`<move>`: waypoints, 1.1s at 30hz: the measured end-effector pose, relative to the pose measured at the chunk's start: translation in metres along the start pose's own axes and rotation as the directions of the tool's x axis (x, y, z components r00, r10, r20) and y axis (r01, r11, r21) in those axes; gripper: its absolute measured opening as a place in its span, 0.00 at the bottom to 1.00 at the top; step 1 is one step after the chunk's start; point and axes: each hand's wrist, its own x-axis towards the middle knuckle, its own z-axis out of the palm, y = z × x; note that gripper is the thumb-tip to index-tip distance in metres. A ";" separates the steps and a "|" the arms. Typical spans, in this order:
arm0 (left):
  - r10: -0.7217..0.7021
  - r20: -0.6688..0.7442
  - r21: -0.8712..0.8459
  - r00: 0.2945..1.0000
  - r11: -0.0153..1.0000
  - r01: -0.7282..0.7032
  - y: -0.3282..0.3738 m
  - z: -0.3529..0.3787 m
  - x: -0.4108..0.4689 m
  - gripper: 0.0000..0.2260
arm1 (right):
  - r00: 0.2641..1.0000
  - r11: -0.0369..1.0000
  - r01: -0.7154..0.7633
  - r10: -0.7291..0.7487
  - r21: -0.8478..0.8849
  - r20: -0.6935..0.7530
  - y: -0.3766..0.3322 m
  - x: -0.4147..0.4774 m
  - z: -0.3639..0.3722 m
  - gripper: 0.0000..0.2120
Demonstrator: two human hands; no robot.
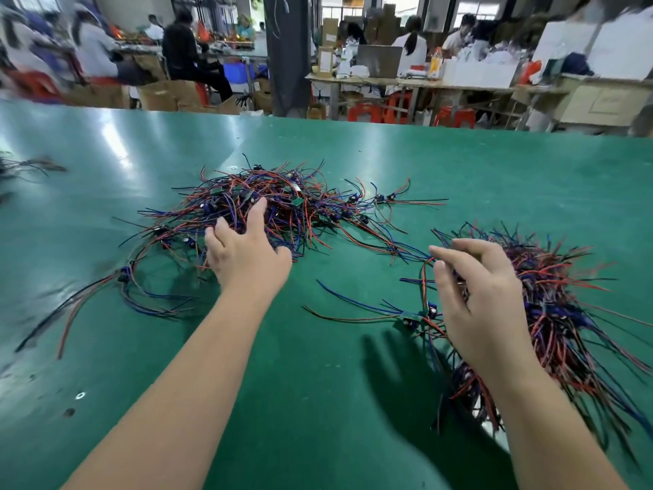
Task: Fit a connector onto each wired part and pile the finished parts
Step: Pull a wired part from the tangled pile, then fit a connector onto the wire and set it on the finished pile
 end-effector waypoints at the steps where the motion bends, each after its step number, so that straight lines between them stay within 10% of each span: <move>1: -0.033 0.002 0.027 0.999 0.999 0.033 -0.003 -0.003 0.012 0.34 | 1.000 1.000 -0.005 0.004 0.015 0.017 0.001 0.000 0.001 0.11; 7: -0.041 0.182 0.265 0.982 0.964 -0.009 -0.020 0.005 0.053 0.27 | 0.999 0.997 0.001 -0.004 0.078 0.035 0.007 -0.001 0.003 0.11; 14: 0.031 0.051 0.421 0.998 0.905 -0.050 -0.029 0.018 0.051 0.08 | 0.993 0.995 0.010 -0.022 0.097 0.114 0.006 -0.003 0.005 0.14; 22: -0.086 -0.058 -0.288 0.995 0.955 0.066 -0.020 -0.023 0.046 0.09 | 0.883 0.998 0.059 -0.045 -0.016 0.468 0.002 -0.012 0.011 0.14; 26: -0.126 0.249 -0.839 0.960 0.467 0.279 -0.007 -0.051 0.033 0.09 | 0.717 0.945 0.133 0.115 -0.297 0.687 0.008 -0.015 0.016 0.25; 30: -0.110 0.502 -0.862 0.858 0.007 0.506 -0.006 -0.070 0.016 0.08 | 0.683 0.945 0.109 0.155 -0.309 0.714 0.011 -0.013 0.015 0.24; 33: -0.084 0.580 -0.811 0.810 -0.151 0.565 -0.008 -0.074 0.003 0.04 | 0.693 0.963 0.024 0.178 -0.268 0.699 0.011 -0.007 0.010 0.16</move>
